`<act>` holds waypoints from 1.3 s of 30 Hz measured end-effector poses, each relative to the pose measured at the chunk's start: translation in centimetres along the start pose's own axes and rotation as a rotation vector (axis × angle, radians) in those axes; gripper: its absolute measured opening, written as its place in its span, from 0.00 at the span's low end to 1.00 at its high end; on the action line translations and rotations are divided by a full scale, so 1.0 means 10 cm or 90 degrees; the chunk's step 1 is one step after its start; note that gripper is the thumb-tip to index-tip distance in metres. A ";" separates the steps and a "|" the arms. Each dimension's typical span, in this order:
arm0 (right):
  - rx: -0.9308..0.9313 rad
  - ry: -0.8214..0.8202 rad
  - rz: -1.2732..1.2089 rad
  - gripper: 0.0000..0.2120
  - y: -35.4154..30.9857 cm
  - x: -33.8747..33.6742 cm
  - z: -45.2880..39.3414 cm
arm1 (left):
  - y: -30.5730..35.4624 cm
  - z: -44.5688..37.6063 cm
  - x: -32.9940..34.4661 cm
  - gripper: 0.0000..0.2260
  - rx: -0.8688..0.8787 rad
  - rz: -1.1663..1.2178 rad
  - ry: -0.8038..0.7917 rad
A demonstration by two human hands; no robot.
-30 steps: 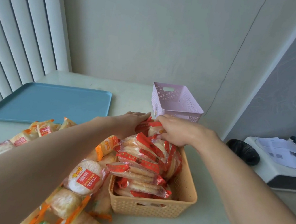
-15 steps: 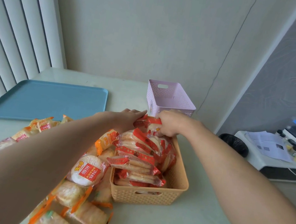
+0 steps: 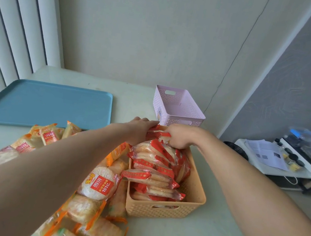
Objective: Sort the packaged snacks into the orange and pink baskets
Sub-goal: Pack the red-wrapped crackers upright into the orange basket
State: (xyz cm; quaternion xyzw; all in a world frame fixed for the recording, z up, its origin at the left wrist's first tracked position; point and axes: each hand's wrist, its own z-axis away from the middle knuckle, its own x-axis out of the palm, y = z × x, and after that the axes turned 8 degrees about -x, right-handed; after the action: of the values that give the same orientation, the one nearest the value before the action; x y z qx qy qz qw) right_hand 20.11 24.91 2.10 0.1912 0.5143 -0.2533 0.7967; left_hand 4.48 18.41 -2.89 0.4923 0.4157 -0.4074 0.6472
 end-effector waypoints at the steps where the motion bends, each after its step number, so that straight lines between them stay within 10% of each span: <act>1: 0.009 0.029 0.033 0.10 0.01 -0.02 0.00 | 0.01 0.00 0.02 0.29 -0.001 -0.005 0.010; 11: 0.020 0.250 0.217 0.10 0.03 0.21 -0.17 | 0.00 -0.05 0.06 0.26 0.003 0.026 0.083; 17: -0.002 0.191 -0.014 0.27 0.26 0.05 -0.02 | 0.00 -0.03 0.09 0.27 -0.013 0.039 0.090; 20: -0.017 0.246 -0.012 0.18 0.24 0.13 -0.07 | 0.02 -0.02 0.07 0.27 -0.030 0.058 0.077; 27: -0.086 0.347 -0.274 0.18 0.20 -0.07 0.37 | -0.20 0.37 -0.44 0.25 -0.049 0.468 0.129; 29: -0.218 0.235 -0.432 0.30 0.01 -0.13 0.70 | -0.32 0.63 -0.58 0.20 -0.023 0.525 0.077; 34: -0.324 0.148 -0.196 0.51 -0.40 0.38 0.99 | -0.45 1.25 -0.55 0.53 0.039 0.378 -0.257; 39: -0.301 0.314 -0.335 0.39 -0.34 0.55 0.78 | -0.07 1.27 -0.15 0.55 -0.031 0.183 -0.097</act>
State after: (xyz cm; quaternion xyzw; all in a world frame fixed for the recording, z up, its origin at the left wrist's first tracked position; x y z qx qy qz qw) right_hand 25.59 16.66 0.06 -0.0790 0.7643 -0.2698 0.5804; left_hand 5.14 6.11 0.42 0.4987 0.3002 -0.3364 0.7403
